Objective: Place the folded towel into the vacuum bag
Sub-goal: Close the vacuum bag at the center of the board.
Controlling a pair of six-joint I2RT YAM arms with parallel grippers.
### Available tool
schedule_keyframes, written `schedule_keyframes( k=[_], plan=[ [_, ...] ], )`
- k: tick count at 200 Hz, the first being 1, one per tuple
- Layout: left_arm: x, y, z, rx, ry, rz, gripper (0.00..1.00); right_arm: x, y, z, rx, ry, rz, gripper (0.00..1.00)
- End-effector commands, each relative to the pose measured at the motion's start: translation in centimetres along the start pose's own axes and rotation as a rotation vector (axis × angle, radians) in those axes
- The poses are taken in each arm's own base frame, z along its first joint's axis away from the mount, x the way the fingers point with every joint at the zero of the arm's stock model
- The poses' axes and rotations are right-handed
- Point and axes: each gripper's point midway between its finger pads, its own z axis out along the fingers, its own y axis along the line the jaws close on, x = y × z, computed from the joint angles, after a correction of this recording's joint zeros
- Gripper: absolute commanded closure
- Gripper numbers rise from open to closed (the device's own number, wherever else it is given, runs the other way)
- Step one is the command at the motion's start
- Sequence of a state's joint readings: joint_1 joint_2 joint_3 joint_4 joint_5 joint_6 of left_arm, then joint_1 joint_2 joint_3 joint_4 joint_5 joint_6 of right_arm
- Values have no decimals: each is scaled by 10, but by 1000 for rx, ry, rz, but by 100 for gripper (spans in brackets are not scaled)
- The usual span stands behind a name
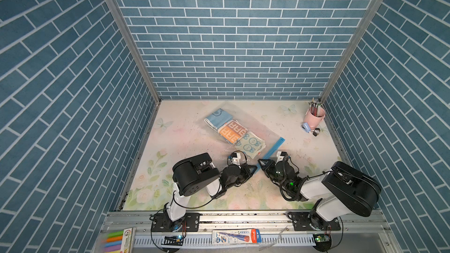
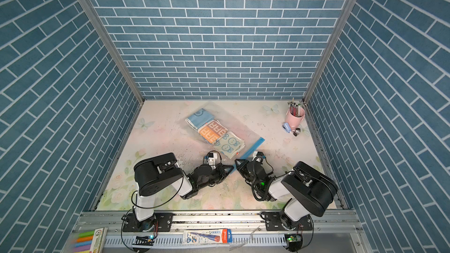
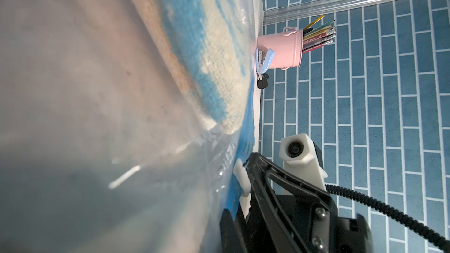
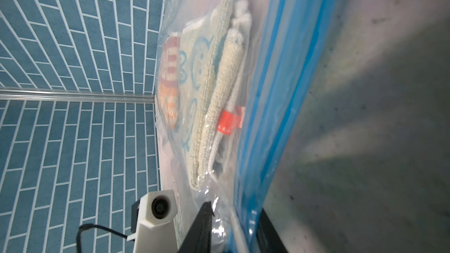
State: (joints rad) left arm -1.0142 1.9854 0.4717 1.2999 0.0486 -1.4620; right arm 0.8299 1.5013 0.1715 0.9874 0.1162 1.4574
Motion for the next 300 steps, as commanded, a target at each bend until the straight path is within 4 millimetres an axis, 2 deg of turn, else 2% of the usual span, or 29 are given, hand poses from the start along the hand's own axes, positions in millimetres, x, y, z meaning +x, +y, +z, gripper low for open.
schedule_keyframes(
  k=[1,64,113,141,170,220,300],
  plan=[
    [0,4,-2,-7,-10,8,100,-6,8,-6,-31,-28,3,70],
    [-1,-1,-3,6,-7,9,100,-6,13,-3,-38,-25,-4,77],
    [0,-1,-6,4,-5,10,100,-4,14,4,-44,-18,-1,78],
    [-1,-3,-8,7,-8,12,100,-4,13,7,-39,-18,0,85],
    [-1,-11,-12,24,-2,28,100,-8,7,8,-15,-43,9,98],
    [-3,-17,-20,35,-6,31,100,-20,-13,8,77,-115,41,100],
    [-10,-15,-34,36,9,-2,100,-46,-59,-7,242,-257,55,100]
  ],
)
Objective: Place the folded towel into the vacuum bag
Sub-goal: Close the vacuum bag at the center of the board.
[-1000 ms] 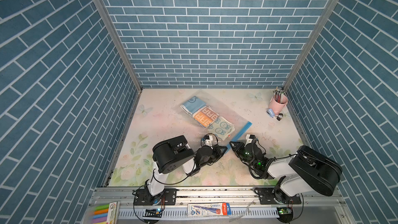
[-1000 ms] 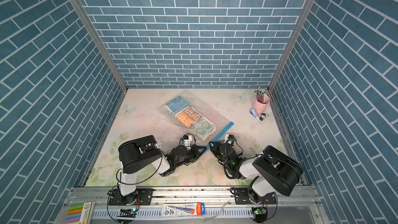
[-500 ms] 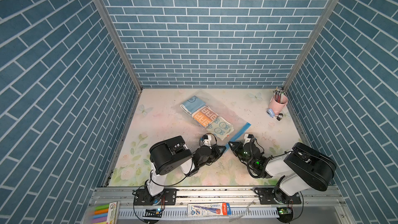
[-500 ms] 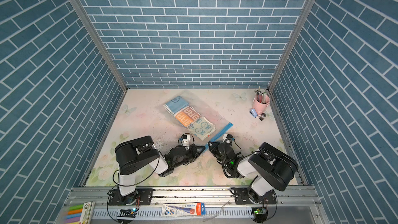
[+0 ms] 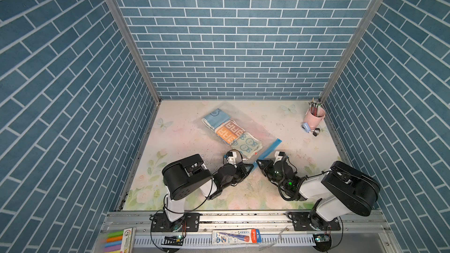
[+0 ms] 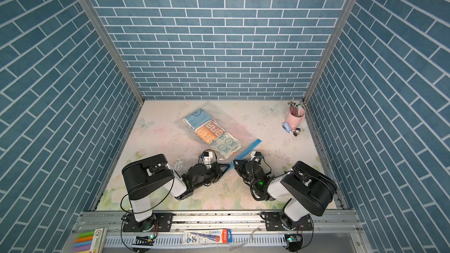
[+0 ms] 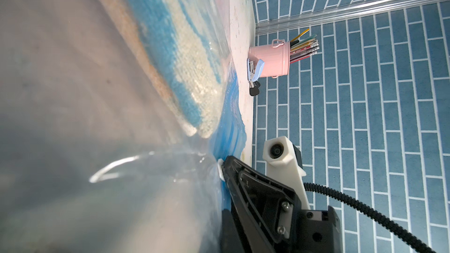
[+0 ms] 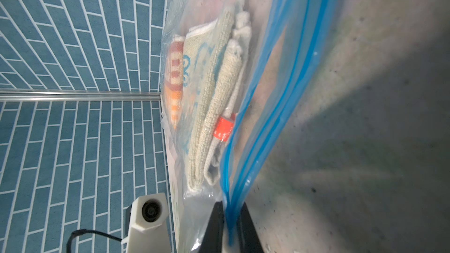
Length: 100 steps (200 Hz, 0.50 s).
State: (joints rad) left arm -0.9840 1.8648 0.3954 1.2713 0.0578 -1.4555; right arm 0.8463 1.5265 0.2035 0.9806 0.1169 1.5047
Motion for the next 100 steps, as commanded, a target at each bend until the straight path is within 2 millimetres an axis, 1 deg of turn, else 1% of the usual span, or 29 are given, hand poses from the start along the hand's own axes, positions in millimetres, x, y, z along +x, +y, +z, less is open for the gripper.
schedule_keyframes(
  k=[1,24,52,100],
  plan=[
    [2,-4,-11,24,31,-2,100,-54,-63,-14,241,-278,16,100],
    [4,-5,-13,27,43,-3,100,-62,-75,-20,289,-326,17,100],
    [4,-6,-14,28,46,-6,100,-70,-84,-27,327,-377,21,100],
    [4,-2,-19,19,48,-9,100,-80,-87,-34,347,-435,15,100]
  ],
)
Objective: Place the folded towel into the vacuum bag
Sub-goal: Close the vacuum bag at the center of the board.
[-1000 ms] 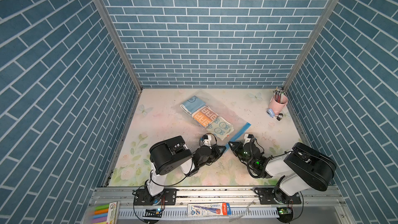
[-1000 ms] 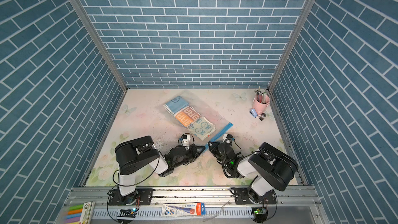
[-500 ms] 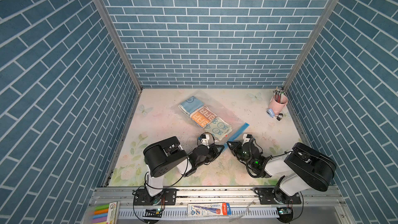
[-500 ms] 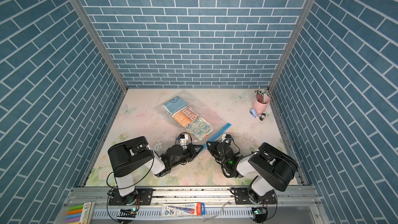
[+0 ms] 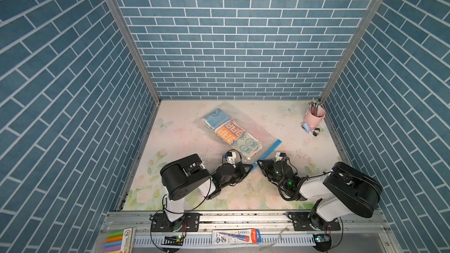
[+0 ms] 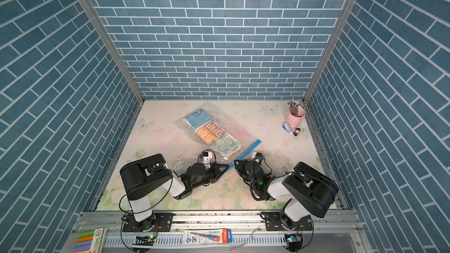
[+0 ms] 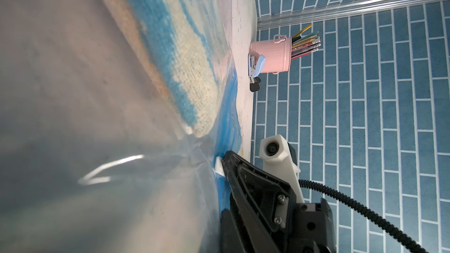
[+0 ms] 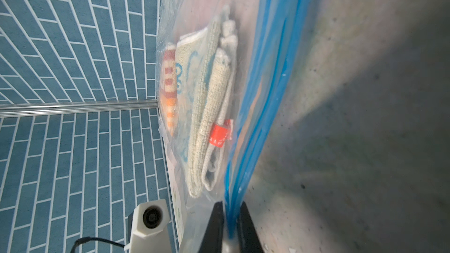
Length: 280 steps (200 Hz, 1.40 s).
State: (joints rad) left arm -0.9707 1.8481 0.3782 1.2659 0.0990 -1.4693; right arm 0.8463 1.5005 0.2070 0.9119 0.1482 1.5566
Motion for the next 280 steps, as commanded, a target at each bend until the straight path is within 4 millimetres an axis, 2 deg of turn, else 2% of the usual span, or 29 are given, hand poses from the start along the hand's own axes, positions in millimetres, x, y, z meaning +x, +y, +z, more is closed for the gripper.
schedule_keyframes(
  k=[1,40,58,121,155,180,250,280],
  plan=[
    [3,-3,-14,22,20,9,100,-80,-77,-27,297,-416,-26,100],
    [3,-3,-18,21,19,10,100,-85,-80,-30,324,-439,-35,100],
    [3,-2,-18,19,20,10,100,-81,-73,-23,297,-405,-56,100],
    [6,-5,-7,29,44,44,100,-22,-30,9,106,-45,-99,100],
    [6,-1,-6,15,39,59,100,-7,-10,13,34,45,-90,77],
    [5,1,-6,11,38,58,100,-4,-3,14,26,67,-93,68],
    [5,6,-6,0,34,55,100,7,13,21,-16,133,-91,67],
    [5,5,-6,1,32,56,100,11,16,24,-30,152,-87,70]
  ],
)
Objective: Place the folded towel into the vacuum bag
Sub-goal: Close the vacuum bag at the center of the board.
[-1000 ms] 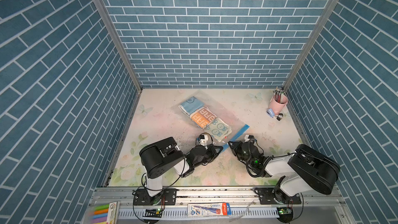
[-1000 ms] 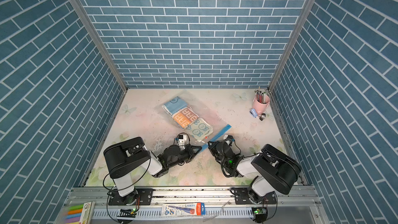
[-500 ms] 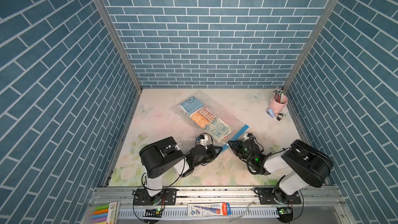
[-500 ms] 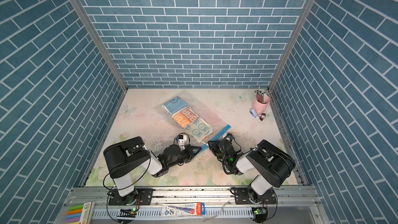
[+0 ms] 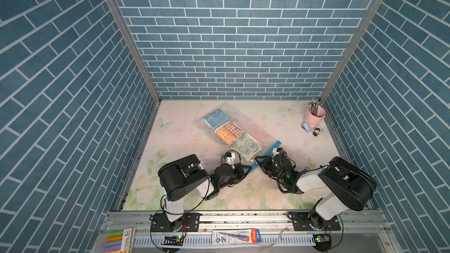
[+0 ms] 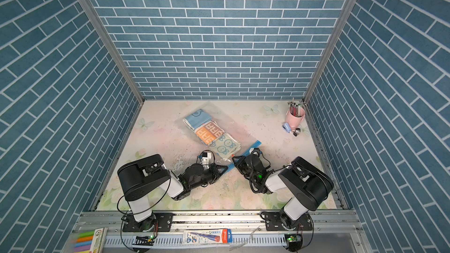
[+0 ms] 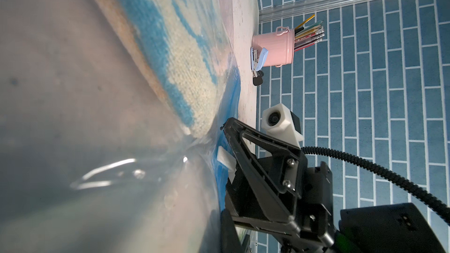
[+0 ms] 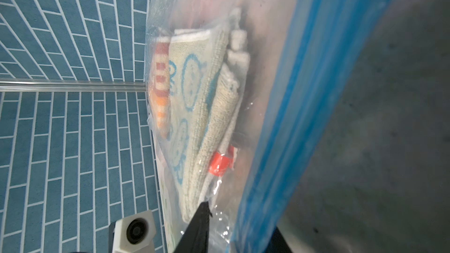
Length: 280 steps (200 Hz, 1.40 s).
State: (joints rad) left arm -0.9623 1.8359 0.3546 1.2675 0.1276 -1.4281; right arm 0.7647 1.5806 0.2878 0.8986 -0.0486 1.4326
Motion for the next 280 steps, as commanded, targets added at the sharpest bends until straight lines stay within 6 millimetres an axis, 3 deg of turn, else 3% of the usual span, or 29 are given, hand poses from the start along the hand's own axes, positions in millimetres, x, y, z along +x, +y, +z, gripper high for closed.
schedule_keyframes(
  k=[1,82,119,200,280],
  plan=[
    [2,1,0,8,9,17,100,3,9,5,-29,26,-2,70],
    [2,2,-1,4,5,17,100,3,3,5,-30,17,9,87],
    [2,1,-2,7,5,16,100,-2,-1,7,-15,-11,15,100],
    [2,-5,-13,15,15,12,100,-38,-40,2,145,-215,51,100],
    [-4,-3,-28,7,15,1,100,-82,-71,-24,270,-375,47,100]
  ],
)
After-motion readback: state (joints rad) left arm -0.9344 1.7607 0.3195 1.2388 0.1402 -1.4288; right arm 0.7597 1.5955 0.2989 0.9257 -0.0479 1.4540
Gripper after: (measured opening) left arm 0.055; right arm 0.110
